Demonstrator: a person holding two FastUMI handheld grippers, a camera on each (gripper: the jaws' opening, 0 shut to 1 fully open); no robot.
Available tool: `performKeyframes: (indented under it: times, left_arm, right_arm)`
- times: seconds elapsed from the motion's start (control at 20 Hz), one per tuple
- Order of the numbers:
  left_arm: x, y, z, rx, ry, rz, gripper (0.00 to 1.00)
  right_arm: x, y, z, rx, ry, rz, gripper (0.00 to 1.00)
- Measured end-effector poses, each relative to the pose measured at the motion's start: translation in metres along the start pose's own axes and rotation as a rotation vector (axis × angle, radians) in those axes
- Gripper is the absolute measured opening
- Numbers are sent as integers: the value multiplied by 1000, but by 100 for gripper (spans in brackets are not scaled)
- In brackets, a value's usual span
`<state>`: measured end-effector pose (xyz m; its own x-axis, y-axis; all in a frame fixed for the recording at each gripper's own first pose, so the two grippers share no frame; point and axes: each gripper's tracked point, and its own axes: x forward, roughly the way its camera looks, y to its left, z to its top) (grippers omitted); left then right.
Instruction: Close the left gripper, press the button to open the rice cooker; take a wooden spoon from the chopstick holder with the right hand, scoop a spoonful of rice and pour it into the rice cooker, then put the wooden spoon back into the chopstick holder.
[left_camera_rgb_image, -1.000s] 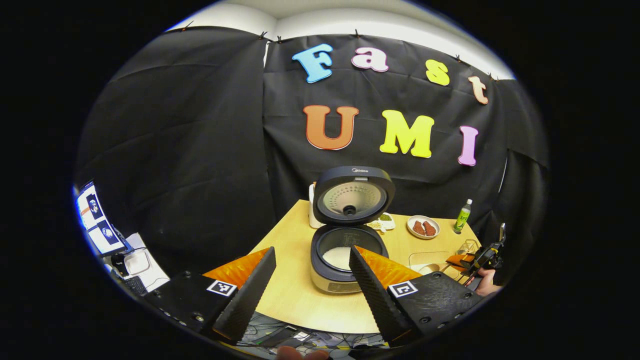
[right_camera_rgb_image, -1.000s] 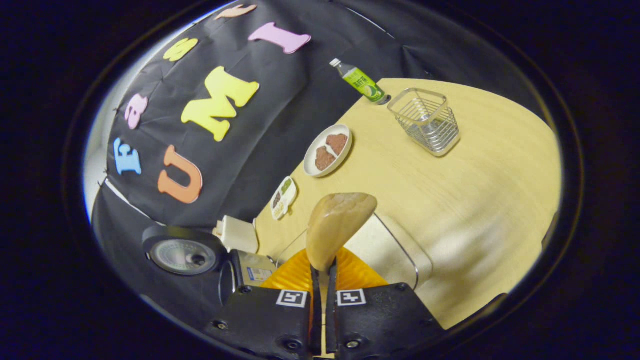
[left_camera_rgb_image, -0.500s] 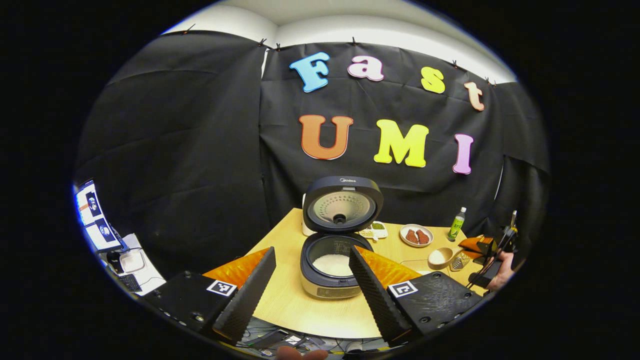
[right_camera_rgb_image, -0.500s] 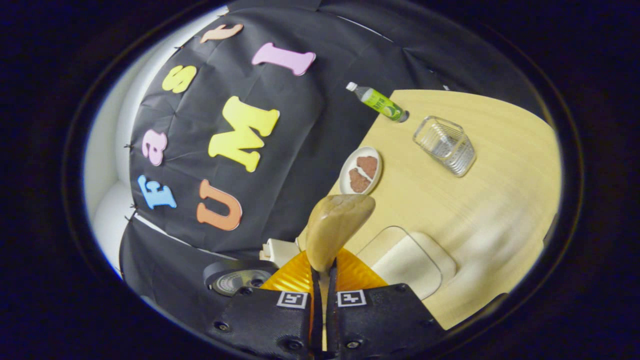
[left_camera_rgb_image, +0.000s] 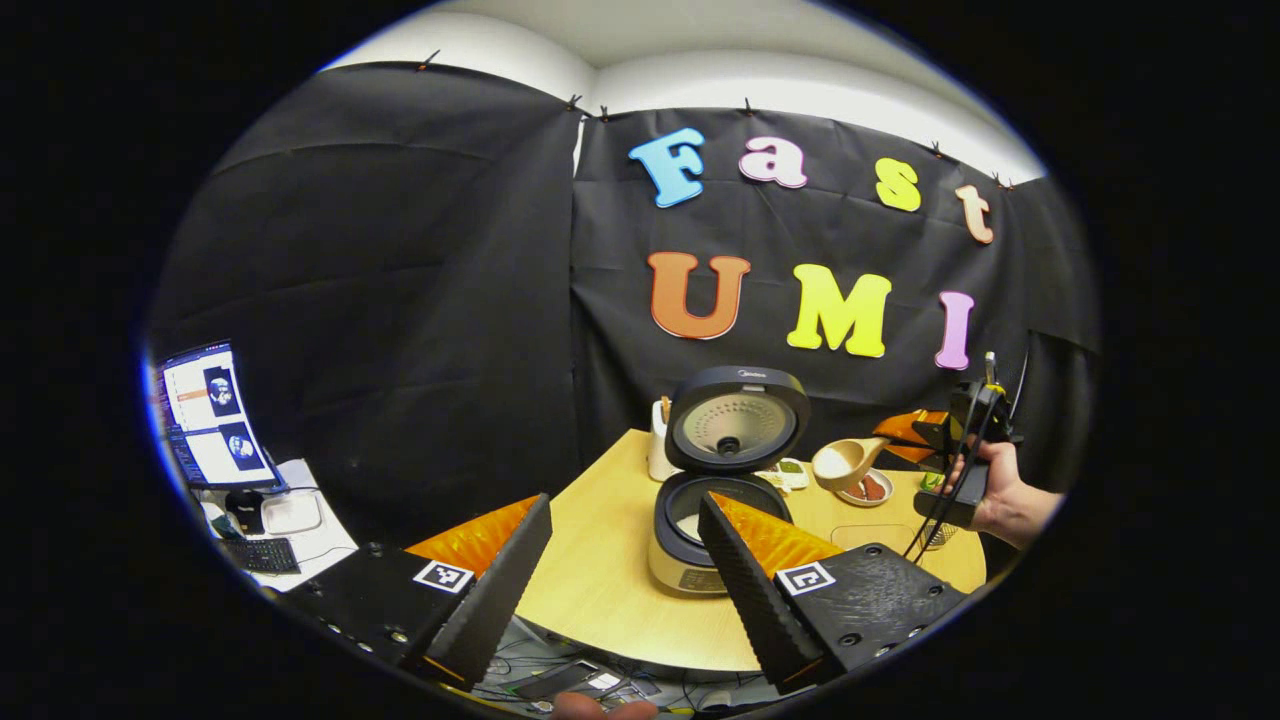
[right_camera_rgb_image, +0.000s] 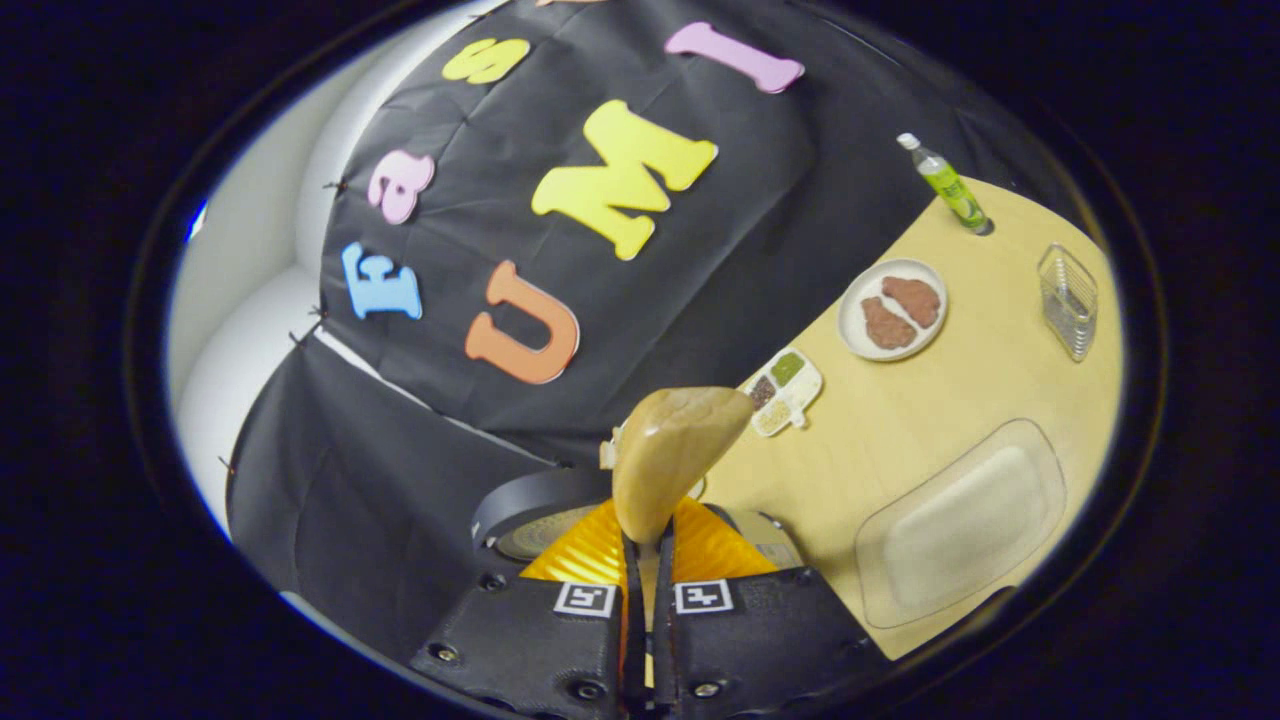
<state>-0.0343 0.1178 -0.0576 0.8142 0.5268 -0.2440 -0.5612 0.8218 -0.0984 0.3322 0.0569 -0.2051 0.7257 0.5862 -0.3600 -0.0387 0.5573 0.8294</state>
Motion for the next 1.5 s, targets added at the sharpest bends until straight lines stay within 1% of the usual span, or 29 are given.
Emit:
performKeyframes:
  times: [0.15,0.25,0.4,0.45,0.5,0.55,0.6,0.65,0.75,0.85,0.9,0.95,1.1,1.3,1.5]
  left_arm:
    - [-6,33,-3,-19,6,45,95]
    - [-9,54,4,-37,-21,76,95]
    - [-18,85,2,-71,-38,157,95]
    - [-21,97,5,-72,-66,182,95]
    - [-23,109,9,-64,-84,216,95]
    - [-24,124,8,-74,-80,256,95]
    - [-26,127,4,-101,-52,251,94]
    - [-29,126,6,-105,-65,232,95]
    - [-30,131,11,-85,-74,234,95]
    - [-30,135,8,-89,-66,233,95]
    - [-31,135,9,-86,-68,229,95]
    - [-30,134,8,-80,-68,219,95]
    - [-27,132,5,-62,-55,197,95]
    - [-24,131,4,-44,-46,176,95]
    - [-21,128,5,-34,-50,157,95]
  right_arm:
    - [37,19,-35,-128,43,-21,8]
    - [53,25,-58,-218,48,-24,8]
    - [76,13,-82,-357,32,-97,8]
    - [81,11,-87,-395,19,-115,8]
    - [86,13,-90,-477,5,-118,8]
    - [90,13,-95,-569,8,-136,8]
    - [92,12,-95,-652,3,-145,8]
    - [97,11,-99,-706,0,-150,8]
    - [101,10,-105,-759,-11,-151,8]
    - [104,7,-110,-793,-9,-171,8]
    - [105,8,-111,-817,-10,-176,11]
    - [104,11,-111,-848,-18,-181,8]
    - [102,21,-113,-990,-41,-178,8]
    - [100,40,-125,-1197,-77,-161,8]
    - [94,53,-126,-1324,-115,-167,8]
